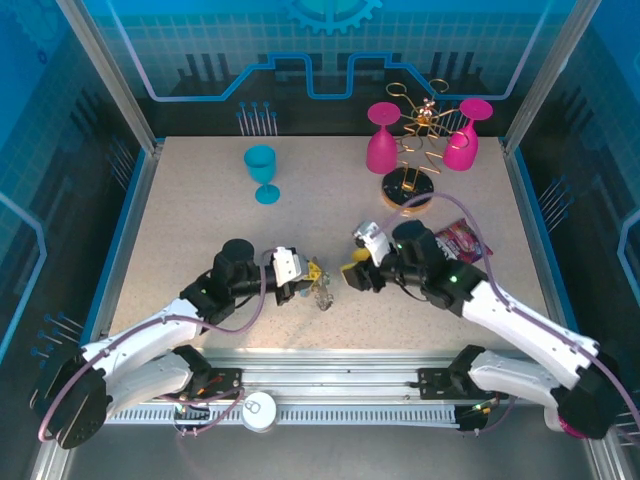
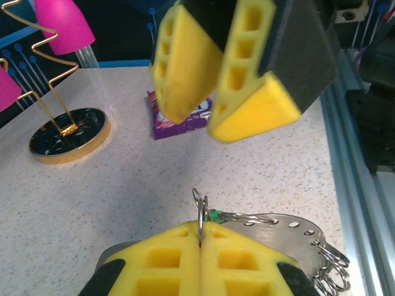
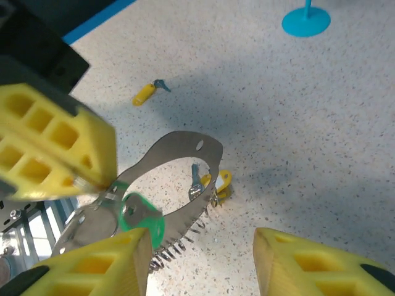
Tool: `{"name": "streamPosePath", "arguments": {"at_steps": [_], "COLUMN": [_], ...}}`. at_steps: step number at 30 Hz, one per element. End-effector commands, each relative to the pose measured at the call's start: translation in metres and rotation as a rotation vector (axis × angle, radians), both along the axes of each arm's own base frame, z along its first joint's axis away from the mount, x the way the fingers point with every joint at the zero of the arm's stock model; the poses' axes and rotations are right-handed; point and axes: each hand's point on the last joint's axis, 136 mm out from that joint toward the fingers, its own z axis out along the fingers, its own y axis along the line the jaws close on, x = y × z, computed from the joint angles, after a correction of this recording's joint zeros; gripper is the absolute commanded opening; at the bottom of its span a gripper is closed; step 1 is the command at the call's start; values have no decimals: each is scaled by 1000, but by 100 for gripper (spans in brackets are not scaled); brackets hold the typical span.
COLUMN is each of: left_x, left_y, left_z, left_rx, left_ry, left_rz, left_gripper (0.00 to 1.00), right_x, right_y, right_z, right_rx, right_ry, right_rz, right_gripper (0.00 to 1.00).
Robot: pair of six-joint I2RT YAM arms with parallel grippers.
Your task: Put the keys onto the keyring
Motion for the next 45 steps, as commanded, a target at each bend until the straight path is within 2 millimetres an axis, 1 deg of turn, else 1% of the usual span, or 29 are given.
{"name": "streamPosePath", "arguments": {"at_steps": [1,2,4,5,9,14,19,27,31,35,39,43,45], "left_x": [-13,-13,-14,-15,-22,-32,-36,-37,-37,-37,-38,-40,-40], "left_y": [-9,-10,-11,-11,-12,-13,-13,-13,-13,-12,-13,-14,-14], "left_z": [22,23,25,24,24,18,17,17,16,16,19,27,32], "left_rx": [-108,-116,-128,-133,-142,-121,-112,-110,-109,-109,-113,-132,-140], "left_ry": [-16,-17,-27,-34,-65,-111,-138,-142,-143,-142,-148,-148,-154], "left_rz": [-92,-104,-117,-126,-174,-236,-260,-263,-265,-265,-270,-283,-288], "left_gripper": [0,0,0,0,0,0,0,0,0,0,0,0,0], "right_x": [-8,-10,-22,-25,-30,-45,-51,-54,-55,-53,-50,-49,-47], "right_y": [1,1,7,8,16,23,31,39,38,37,36,36,37], "right_z": [20,23,26,26,25,27,25,19,14,13,11,10,7], "right_rx": [67,82,107,115,119,120,98,92,75,64,45,47,41], "right_ry": [-252,-309,-425,-451,-436,-477,-441,-409,-395,-394,-390,-381,-372], "right_rz": [105,124,225,252,306,415,489,536,540,529,514,506,501], "right_gripper": [43,42,39,38,35,30,30,24,21,13,0,0,0]}}
